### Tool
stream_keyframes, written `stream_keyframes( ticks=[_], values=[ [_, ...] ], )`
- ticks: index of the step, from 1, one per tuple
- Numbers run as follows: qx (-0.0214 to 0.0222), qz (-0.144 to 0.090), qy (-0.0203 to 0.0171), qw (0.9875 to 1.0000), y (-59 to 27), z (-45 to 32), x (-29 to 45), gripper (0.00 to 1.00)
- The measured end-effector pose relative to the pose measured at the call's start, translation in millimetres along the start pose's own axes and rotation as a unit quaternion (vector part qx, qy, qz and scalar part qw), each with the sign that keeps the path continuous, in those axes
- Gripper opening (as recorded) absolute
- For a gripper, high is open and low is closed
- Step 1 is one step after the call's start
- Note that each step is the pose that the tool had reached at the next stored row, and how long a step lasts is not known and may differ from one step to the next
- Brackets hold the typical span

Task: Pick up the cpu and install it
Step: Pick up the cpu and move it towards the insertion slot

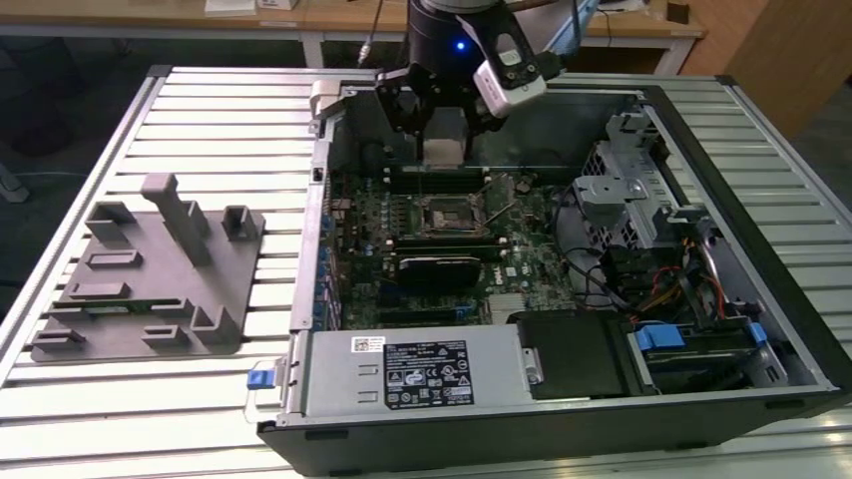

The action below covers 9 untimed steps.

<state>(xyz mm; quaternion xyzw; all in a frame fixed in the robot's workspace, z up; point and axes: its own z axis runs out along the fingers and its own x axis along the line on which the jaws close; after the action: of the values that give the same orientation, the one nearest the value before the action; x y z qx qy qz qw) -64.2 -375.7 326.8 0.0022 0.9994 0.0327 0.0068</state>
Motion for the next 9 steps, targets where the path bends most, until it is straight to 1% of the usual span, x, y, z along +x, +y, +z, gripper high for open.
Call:
stream_keyframes(
  ticks=[3, 5, 6, 7, 9],
  values=[
    [0.0, 0.0, 0.0006, 1.0, -0.1, 2.7, -3.4, 0.55],
    [0.0, 0.0, 0.0013, 1.0, 0.0, 4.5, -7.2, 0.55],
    [0.0001, 0.0, 0.0033, 1.0, 0.1, 8.6, -15.4, 0.55],
    [0.0, 0.0, 0.0038, 1.0, -0.1, 11.5, -18.6, 0.55],
    [0.0, 0.0, 0.0041, 1.0, -0.3, 14.6, -20.7, 0.55]
  ],
)
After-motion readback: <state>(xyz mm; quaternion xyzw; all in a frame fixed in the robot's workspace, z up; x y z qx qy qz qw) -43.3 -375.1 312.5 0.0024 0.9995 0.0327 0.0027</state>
